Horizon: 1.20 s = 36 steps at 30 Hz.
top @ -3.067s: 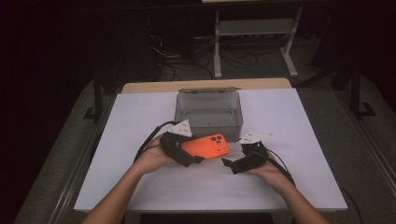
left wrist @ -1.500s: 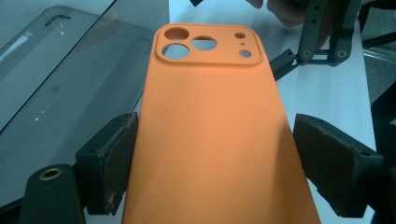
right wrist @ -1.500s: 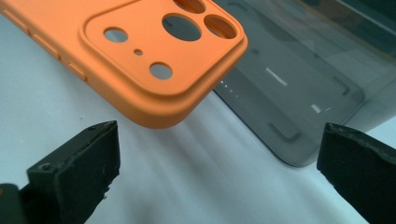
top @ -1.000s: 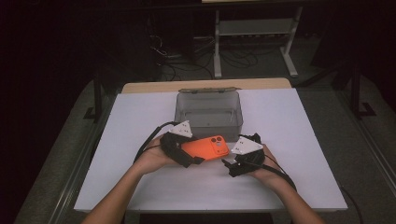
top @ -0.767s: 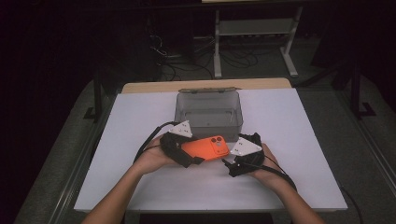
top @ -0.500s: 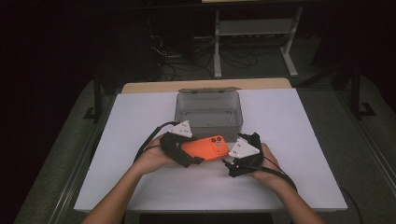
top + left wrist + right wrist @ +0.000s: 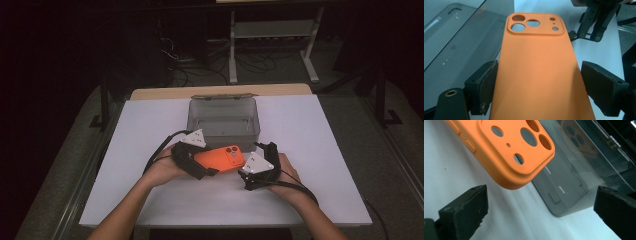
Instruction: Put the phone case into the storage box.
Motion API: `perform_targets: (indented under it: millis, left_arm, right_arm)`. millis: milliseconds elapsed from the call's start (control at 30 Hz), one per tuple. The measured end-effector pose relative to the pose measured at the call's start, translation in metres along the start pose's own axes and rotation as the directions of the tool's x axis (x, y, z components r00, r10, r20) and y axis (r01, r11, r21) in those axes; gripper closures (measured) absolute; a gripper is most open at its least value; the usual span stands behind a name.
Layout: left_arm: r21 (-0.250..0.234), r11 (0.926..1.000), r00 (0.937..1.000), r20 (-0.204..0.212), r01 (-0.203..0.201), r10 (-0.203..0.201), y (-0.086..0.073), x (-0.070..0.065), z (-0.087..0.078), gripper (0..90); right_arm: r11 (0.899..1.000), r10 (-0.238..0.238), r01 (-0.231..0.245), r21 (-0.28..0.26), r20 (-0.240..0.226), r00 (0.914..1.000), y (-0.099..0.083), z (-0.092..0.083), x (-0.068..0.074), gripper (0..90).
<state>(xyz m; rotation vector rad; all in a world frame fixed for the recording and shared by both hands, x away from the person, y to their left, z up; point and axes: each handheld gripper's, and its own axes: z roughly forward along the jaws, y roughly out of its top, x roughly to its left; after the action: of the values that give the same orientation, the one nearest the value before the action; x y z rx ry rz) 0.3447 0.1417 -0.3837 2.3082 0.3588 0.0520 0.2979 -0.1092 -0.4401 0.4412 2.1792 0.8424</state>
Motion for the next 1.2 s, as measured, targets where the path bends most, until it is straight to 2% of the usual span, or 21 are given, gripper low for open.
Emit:
perform_targets:
  millis: [500, 733, 900, 1200]
  left_arm:
    - [0.000, 1.0000, 1.0000, 0.001, -0.001, 0.001, 0.000, 0.000, 0.000, 16.6]
    - [0.000, 1.0000, 1.0000, 0.001, -0.001, 0.001, 0.000, 0.000, 0.000, 16.6]
    - [0.001, 1.0000, 1.0000, 0.002, 0.000, 0.000, 0.000, 0.000, 0.000, 16.5]
    - [0.000, 1.0000, 1.0000, 0.002, 0.006, -0.006, 0.000, 0.000, 0.000, 16.6]
  right_arm:
    - [0.996, -0.085, 0.085, 0.003, 0.053, 0.9950, 0.002, -0.001, 0.005, 0.0]
    - [0.990, -0.139, 0.138, 0.010, 0.083, 0.9869, 0.003, -0.001, 0.008, 0.0]
    - [0.987, -0.160, 0.160, 0.009, 0.099, 0.9821, 0.004, -0.002, 0.010, 0.0]
    - [0.975, -0.221, 0.221, 0.015, 0.136, 0.9657, 0.006, -0.003, 0.014, 0.0]
